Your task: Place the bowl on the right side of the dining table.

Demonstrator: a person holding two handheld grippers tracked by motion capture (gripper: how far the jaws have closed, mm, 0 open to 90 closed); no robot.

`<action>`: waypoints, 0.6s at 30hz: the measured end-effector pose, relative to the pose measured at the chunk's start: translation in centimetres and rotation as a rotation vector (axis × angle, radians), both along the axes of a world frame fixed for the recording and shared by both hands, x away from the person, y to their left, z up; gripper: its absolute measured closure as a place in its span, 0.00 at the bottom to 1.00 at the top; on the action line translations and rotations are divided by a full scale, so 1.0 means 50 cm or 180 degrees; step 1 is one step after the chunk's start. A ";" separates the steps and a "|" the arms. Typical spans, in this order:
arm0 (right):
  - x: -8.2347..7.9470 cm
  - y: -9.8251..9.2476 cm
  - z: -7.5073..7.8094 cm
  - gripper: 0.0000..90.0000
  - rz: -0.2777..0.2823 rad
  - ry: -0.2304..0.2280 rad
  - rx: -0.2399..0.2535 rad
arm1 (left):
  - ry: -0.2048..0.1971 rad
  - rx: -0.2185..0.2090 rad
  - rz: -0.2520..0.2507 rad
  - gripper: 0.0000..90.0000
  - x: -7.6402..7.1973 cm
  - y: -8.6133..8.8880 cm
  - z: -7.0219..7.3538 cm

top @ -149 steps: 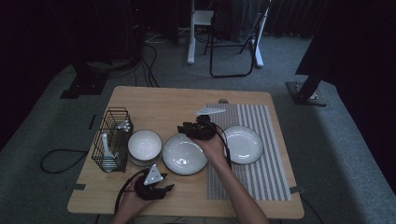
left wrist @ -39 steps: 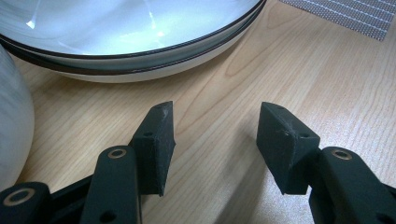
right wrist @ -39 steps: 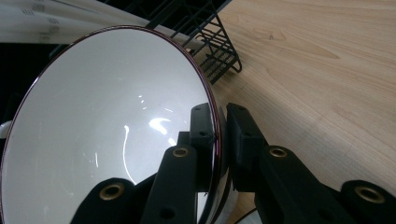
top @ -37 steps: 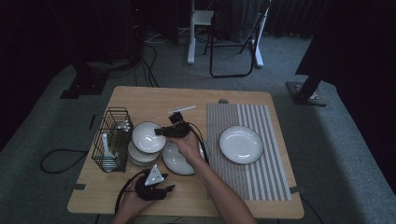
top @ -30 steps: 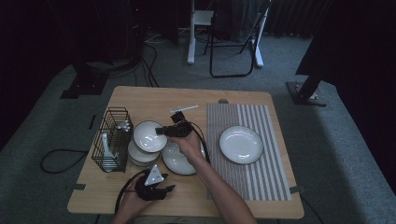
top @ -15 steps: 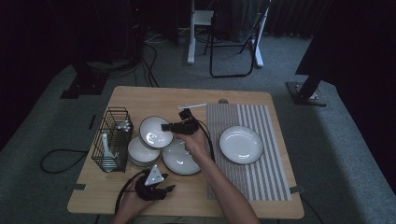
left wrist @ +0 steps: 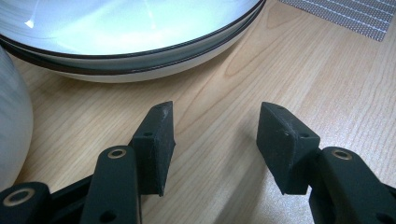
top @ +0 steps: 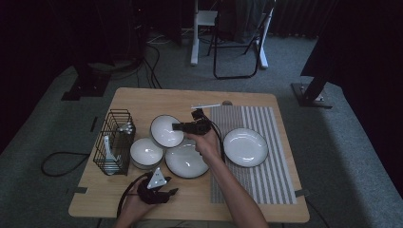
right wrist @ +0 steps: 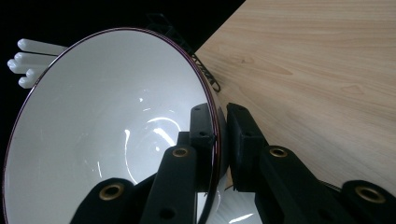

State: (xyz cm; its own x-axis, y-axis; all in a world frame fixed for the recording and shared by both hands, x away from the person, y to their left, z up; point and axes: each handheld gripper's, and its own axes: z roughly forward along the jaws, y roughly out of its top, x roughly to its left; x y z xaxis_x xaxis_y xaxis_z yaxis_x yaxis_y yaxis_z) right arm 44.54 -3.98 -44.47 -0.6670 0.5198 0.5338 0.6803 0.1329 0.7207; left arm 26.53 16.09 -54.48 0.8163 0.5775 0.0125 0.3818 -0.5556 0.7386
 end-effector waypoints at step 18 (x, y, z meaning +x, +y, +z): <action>0.008 -0.063 0.007 0.91 -0.0189 0.0003 0.0065 | 0.0000 0.0000 0.0003 0.52 0.000 0.000 0.000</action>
